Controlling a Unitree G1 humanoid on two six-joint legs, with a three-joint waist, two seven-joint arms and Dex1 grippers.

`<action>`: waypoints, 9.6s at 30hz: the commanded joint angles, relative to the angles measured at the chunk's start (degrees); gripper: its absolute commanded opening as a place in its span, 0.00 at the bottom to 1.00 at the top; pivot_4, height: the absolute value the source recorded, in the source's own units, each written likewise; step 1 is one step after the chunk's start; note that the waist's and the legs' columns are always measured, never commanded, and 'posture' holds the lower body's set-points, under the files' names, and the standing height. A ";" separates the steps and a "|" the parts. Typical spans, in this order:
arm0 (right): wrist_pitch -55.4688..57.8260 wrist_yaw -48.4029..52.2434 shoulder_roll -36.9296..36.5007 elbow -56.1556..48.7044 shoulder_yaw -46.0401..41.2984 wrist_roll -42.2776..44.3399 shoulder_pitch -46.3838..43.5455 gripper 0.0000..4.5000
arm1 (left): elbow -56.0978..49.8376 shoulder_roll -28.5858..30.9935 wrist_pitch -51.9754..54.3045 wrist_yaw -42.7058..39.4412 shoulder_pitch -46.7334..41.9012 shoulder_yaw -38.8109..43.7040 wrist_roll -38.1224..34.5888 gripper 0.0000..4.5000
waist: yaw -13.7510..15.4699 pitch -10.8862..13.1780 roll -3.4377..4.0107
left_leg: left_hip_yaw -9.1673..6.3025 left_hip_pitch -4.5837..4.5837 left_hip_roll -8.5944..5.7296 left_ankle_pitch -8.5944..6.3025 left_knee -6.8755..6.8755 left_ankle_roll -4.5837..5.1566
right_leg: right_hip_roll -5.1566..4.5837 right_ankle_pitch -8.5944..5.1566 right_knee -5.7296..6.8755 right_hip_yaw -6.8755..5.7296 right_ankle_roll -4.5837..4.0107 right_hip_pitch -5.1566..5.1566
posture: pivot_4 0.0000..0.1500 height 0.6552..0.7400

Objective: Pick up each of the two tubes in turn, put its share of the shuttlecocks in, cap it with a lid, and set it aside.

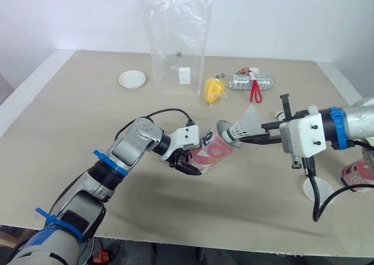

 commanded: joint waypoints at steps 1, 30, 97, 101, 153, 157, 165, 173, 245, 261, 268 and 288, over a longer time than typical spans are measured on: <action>-0.25 0.54 0.05 0.26 -1.71 1.32 -1.61 0.36 | -0.71 1.02 0.32 0.62 0.53 0.40 0.62 0.66 | 0.00 0.00 0.00 | 0.00 0.00 0.00 0.00 0.00 0.00 | 0.00 0.00 0.00 0.00 0.00 0.00 | 1.00 1.00; 38.74 -55.92 27.33 11.88 -22.37 7.54 14.77 0.99 | -1.52 1.46 1.18 0.64 0.92 0.13 0.47 0.66 | -0.06 -0.11 -0.05 | -0.02 0.13 0.07 0.04 0.02 0.05 | 0.14 0.14 0.08 0.04 -0.06 0.08 | 1.00 1.00; 15.72 -25.79 9.39 8.38 -11.92 1.31 6.37 0.01 | -3.84 3.46 2.16 1.97 2.67 0.24 -0.07 0.66 | -0.91 0.00 0.25 | 0.05 0.13 0.02 0.03 -0.12 0.04 | 0.16 0.02 0.05 0.17 0.06 0.05 | 1.00 1.00; 14.71 -14.64 2.84 -0.47 -11.62 7.02 5.73 0.01 | -2.09 3.08 1.10 1.19 1.37 0.08 0.03 0.66 | -1.46 0.02 0.08 | 0.03 0.29 0.09 0.03 -0.13 0.04 | 0.22 0.02 0.05 0.13 0.03 0.13 | 1.00 1.00; 33.22 5.48 1.23 1.35 11.67 7.37 -19.85 0.01 | -0.07 0.91 -2.24 -1.73 -0.93 -1.59 2.12 0.66 | -0.21 0.07 0.04 | 0.07 0.01 0.03 0.01 -0.09 0.00 | 0.03 -0.05 -0.01 0.07 -0.02 -0.08 | 1.00 1.00; 29.81 9.35 3.10 4.10 16.27 2.58 -22.66 0.01 | 0.26 0.62 -2.21 -1.73 -1.25 -1.39 2.01 0.66 | -0.05 0.07 0.04 | 0.06 0.01 0.04 0.01 -0.09 0.00 | 0.04 -0.05 0.01 0.05 -0.04 -0.11 | 1.00 1.00; 16.94 15.53 11.50 14.67 27.82 -9.40 -29.49 0.01 | 0.42 -0.12 -2.06 -1.36 -0.89 -1.32 1.95 0.66 | 0.02 0.07 0.06 | 0.09 0.05 0.10 0.02 -0.02 0.00 | 0.08 0.01 0.07 -0.01 -0.09 -0.11 | 1.00 1.00; 10.62 15.87 14.77 21.60 37.52 -12.88 -32.97 0.01 | -0.38 0.07 -1.09 -0.83 -0.51 -0.57 1.91 0.66 | 0.02 0.07 0.05 | 0.00 0.00 0.11 0.02 -0.01 0.00 | 0.10 0.05 0.08 -0.08 -0.18 -0.10 | 1.00 1.00; 57.49 -10.81 -6.57 -5.45 -39.03 12.01 50.92 0.95 | 9.11 -15.96 -30.07 16.57 18.54 8.02 -2.01 0.66 | 1.09 -0.04 0.06 | 0.04 0.06 -0.07 0.06 0.17 0.03 | -0.08 0.07 -0.05 -0.01 0.18 0.23 | 1.00 1.00; 58.49 -13.85 -4.34 -4.55 -34.40 9.20 52.70 0.95 | 8.31 -15.90 -27.84 15.35 19.56 6.71 -2.16 0.66 | 1.09 -0.03 0.03 | 0.03 0.05 -0.11 0.05 0.15 0.03 | -0.10 0.02 -0.09 0.00 0.18 0.23 | 1.00 1.00; 56.74 -16.00 -3.22 -4.13 -30.61 8.30 51.08 0.95 | 7.70 -15.36 -26.78 13.81 19.83 5.79 -1.77 0.66 | 1.00 -0.05 0.05 | 0.01 0.07 -0.11 0.05 0.11 0.03 | -0.09 0.01 -0.09 -0.02 0.17 0.24 | 1.00 1.00; 52.18 -17.75 -3.51 2.82 -26.21 4.61 49.16 0.32 | 8.43 -15.90 -27.01 14.59 18.33 6.22 -1.76 0.66 | 1.00 -0.05 0.05 | -0.01 0.09 -0.14 0.05 0.14 0.03 | -0.10 0.01 -0.10 0.00 0.18 0.32 | 1.00 1.00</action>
